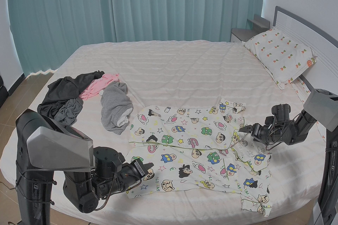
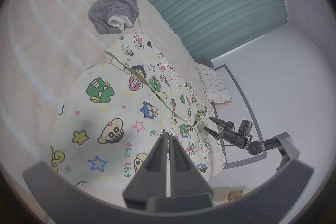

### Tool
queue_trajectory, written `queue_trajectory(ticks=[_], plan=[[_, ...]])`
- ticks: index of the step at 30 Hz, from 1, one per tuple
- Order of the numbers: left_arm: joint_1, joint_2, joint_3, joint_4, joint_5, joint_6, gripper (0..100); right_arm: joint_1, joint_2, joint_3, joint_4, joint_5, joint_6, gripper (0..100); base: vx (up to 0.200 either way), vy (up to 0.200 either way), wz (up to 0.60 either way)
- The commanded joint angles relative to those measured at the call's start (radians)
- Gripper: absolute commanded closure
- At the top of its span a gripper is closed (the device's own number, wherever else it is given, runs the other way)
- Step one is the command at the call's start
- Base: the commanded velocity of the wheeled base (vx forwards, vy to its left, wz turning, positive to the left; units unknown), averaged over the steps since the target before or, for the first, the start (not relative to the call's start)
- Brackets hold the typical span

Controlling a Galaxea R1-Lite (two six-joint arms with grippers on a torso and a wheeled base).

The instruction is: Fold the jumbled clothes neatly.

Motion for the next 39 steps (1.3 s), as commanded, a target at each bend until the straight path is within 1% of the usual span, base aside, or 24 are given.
queue_trajectory(ticks=[1, 3, 8, 13, 16, 18, 23, 29, 32, 37, 39], plan=[[-0.003, 0.01, 0.003, -0.018, 0.002, 0.001, 100, 0.004, -0.079, 0.074, -0.013, 0.003, -0.011, 0, 0.0, 0.0, 0.0], [-0.005, 0.01, 0.004, -0.018, 0.002, 0.001, 100, -0.004, -0.107, 0.087, -0.018, 0.003, -0.023, 0, 0.0, 0.0, 0.0], [-0.008, 0.013, 0.006, -0.018, 0.016, 0.004, 100, -0.027, -0.105, 0.07, -0.016, 0.001, -0.037, 0, 0.0, 0.0, 0.0], [-0.012, 0.016, 0.009, -0.018, 0.024, 0.004, 100, -0.029, -0.056, 0.004, -0.006, 0.0, -0.037, 0, 0.0, 0.0, 0.0], [-0.012, 0.016, 0.012, -0.018, 0.024, 0.005, 100, -0.029, -0.018, -0.036, 0.002, -0.017, -0.037, 0, 0.0, 0.0, 0.0], [-0.012, 0.016, 0.013, -0.018, 0.024, 0.005, 100, -0.016, 0.028, -0.082, 0.028, -0.049, -0.038, 0, 0.0, 0.0, 0.0], [-0.012, 0.016, 0.013, -0.018, 0.039, 0.005, 100, 0.02, 0.059, -0.101, 0.057, -0.051, -0.04, 0, 0.0, 0.0, 0.0], [-0.012, 0.016, 0.013, -0.018, 0.039, 0.005, 100, 0.065, 0.083, -0.101, 0.065, -0.051, -0.043, 0, 0.0, 0.0, 0.0], [-0.012, 0.016, 0.013, -0.018, 0.039, 0.005, 100, 0.07, 0.102, -0.117, 0.079, -0.052, -0.043, 0, 0.0, 0.0, 0.0], [-0.012, 0.018, 0.013, -0.018, 0.041, 0.005, 100, 0.065, 0.119, -0.171, 0.179, -0.049, -0.041, 0, 0.0, 0.0, 0.0], [-0.012, 0.018, 0.013, -0.018, 0.041, 0.005, 100, 0.067, 0.116, -0.167, 0.185, -0.049, -0.038, 0, 0.0, 0.0, 0.0]])
